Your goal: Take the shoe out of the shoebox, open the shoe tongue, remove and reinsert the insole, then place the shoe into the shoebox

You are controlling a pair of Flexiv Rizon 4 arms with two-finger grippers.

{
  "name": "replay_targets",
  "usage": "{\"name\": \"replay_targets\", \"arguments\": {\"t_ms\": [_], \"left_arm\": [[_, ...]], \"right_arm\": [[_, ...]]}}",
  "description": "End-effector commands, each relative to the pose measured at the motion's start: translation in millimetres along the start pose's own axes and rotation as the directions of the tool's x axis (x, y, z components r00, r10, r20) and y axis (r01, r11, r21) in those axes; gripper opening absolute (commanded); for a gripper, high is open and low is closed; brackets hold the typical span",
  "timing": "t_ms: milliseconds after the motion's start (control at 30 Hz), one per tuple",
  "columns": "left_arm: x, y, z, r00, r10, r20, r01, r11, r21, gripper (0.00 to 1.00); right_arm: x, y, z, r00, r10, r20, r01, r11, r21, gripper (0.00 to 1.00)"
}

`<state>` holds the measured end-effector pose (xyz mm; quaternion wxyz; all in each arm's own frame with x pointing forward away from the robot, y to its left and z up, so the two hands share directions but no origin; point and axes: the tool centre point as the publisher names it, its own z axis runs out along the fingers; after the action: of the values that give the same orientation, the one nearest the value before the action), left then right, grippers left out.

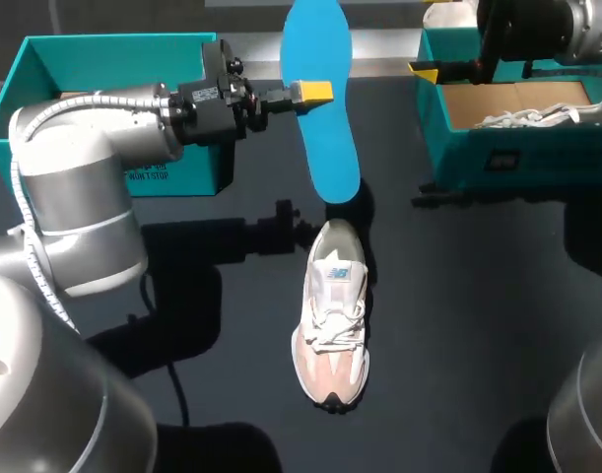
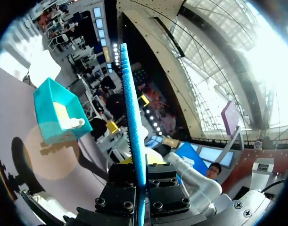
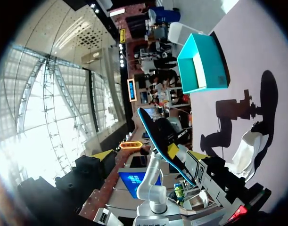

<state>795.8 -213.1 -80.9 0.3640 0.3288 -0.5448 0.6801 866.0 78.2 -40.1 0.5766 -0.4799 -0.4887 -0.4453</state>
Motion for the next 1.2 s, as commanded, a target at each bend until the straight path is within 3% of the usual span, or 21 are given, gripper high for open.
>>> {"name": "replay_targets", "arguments": {"t_ms": [33, 100, 233, 267, 433, 767, 967, 1033, 1200], "left_arm": [[-1.3, 4.1, 1.5, 1.0, -0.008, -0.002, 0.008, 1.0, 0.022, 0.0], [-1.3, 4.1, 1.5, 1.0, -0.008, -0.002, 0.008, 1.0, 0.022, 0.0], [-4.9, -5.9, 8.3, 0.983, -0.118, 0.139, 0.119, 0.993, 0.002, 0.0], [-7.4, -7.3, 9.9, 0.967, -0.134, 0.218, 0.134, 0.991, 0.013, 0.0], [-19.5, -11.4, 7.5, 0.917, -0.25, 0.311, 0.253, 0.967, 0.031, 0.0], [-29.4, -17.7, 6.8, 0.879, -0.301, 0.369, 0.328, 0.944, -0.012, 0.0], [-41.8, -20.8, 6.0, 0.869, -0.349, 0.35, 0.367, 0.93, 0.015, 0.0], [-44.7, -20.5, 6.6, 0.866, -0.357, 0.349, 0.376, 0.926, 0.015, 0.0], [-44.7, -20.5, 6.6, 0.866, -0.357, 0.349, 0.376, 0.926, 0.015, 0.0]], "right_arm": [[0.4, -0.6, 0.7, 1.0, 0.001, 0.003, -0.001, 1.0, -0.002, 1.0], [0.4, -0.6, 0.7, 1.0, 0.001, 0.003, -0.001, 1.0, -0.002, 1.0], [0.4, -0.6, 0.7, 1.0, 0.001, 0.003, -0.001, 1.0, -0.002, 1.0], [0.4, -0.6, 0.7, 1.0, 0.001, 0.003, -0.001, 1.0, -0.002, 1.0], [0.4, -0.6, 0.7, 1.0, 0.001, 0.003, -0.001, 1.0, -0.002, 1.0], [0.4, -0.6, 0.7, 1.0, 0.001, 0.003, -0.001, 1.0, -0.002, 1.0], [0.4, -0.6, 0.7, 1.0, 0.001, 0.003, -0.001, 1.0, -0.002, 1.0], [0.7, -4.8, 0.6, 0.998, 0.035, 0.048, -0.035, 0.999, 0.0, 1.0], [12.8, -16.4, 3.1, 0.958, 0.026, 0.284, -0.022, 1.0, -0.019, 1.0]]}}
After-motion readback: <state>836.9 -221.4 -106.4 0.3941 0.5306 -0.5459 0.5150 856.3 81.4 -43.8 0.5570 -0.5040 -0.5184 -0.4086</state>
